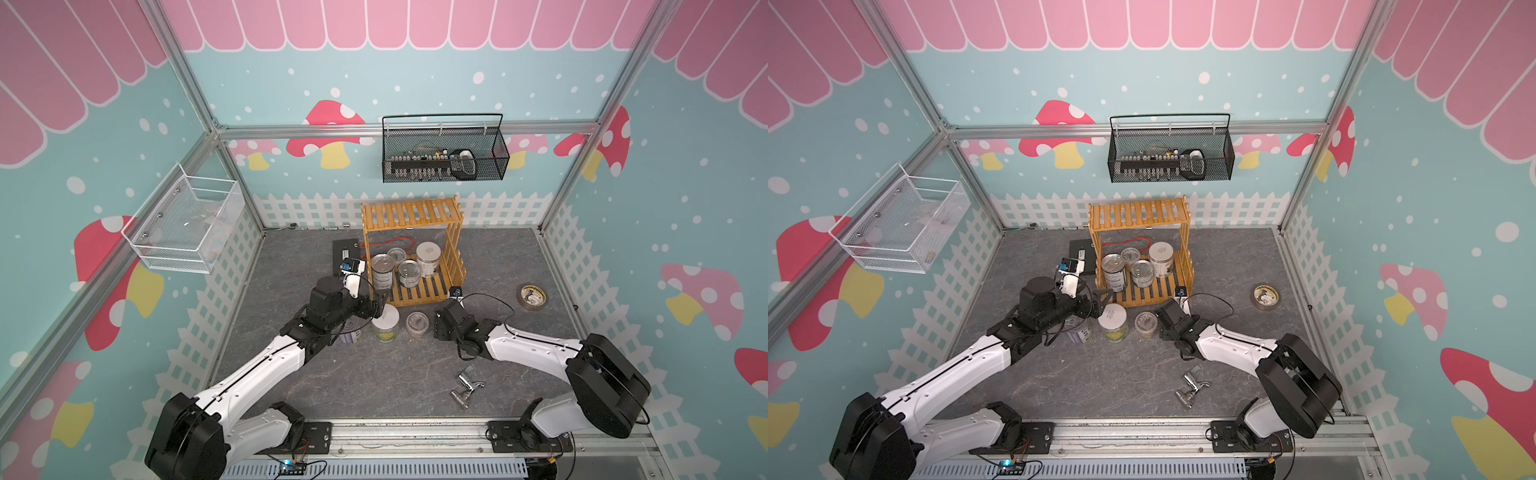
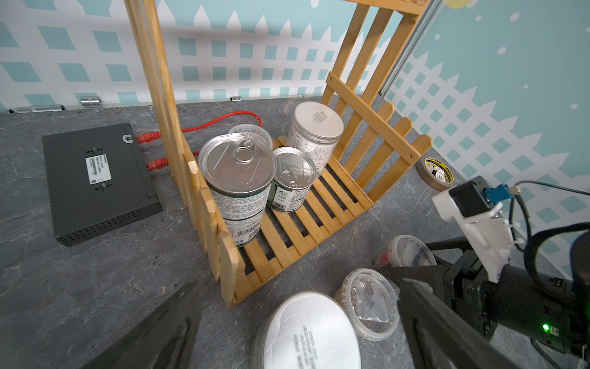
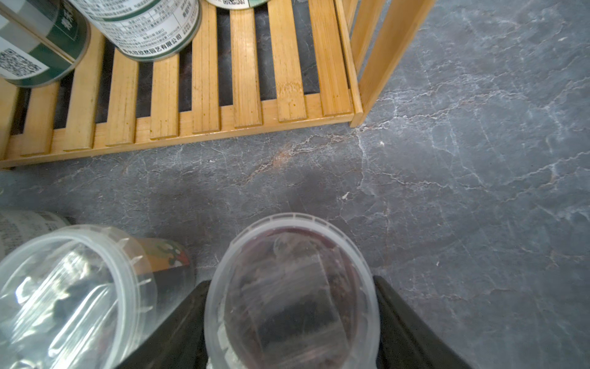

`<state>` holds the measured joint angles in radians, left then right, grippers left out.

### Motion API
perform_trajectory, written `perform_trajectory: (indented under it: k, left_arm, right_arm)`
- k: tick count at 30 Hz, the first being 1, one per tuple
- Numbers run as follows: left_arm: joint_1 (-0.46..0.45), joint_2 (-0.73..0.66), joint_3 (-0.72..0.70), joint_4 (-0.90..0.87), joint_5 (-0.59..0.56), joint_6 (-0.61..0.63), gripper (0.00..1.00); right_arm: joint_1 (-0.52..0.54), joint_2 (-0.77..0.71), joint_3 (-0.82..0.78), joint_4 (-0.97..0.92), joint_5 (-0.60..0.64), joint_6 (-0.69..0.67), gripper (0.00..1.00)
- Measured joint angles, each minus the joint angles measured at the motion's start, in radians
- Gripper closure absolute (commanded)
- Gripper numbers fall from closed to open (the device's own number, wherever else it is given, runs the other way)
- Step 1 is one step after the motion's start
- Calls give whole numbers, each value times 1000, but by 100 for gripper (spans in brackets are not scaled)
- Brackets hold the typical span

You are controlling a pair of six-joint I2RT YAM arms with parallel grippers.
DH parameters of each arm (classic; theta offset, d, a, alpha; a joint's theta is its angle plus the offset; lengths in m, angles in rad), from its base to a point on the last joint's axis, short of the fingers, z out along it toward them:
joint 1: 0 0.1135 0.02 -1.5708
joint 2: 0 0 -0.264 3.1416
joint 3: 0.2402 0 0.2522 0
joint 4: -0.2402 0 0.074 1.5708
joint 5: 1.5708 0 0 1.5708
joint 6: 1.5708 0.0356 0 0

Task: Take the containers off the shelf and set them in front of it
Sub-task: Place the container at the center of the board.

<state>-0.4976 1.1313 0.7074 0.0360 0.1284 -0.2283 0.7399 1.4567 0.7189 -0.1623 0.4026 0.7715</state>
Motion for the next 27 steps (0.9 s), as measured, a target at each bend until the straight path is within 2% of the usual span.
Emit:
perform_trajectory:
  k: [19,27]
  left_arm:
    - [0,0,19,-12,0,0,1]
    - [0,0,20,-26,-3,0,1]
  right_arm:
    - [0,-79,-11,-80,6,-13,4]
    - [0,-213,10,-31,-42,-142,2]
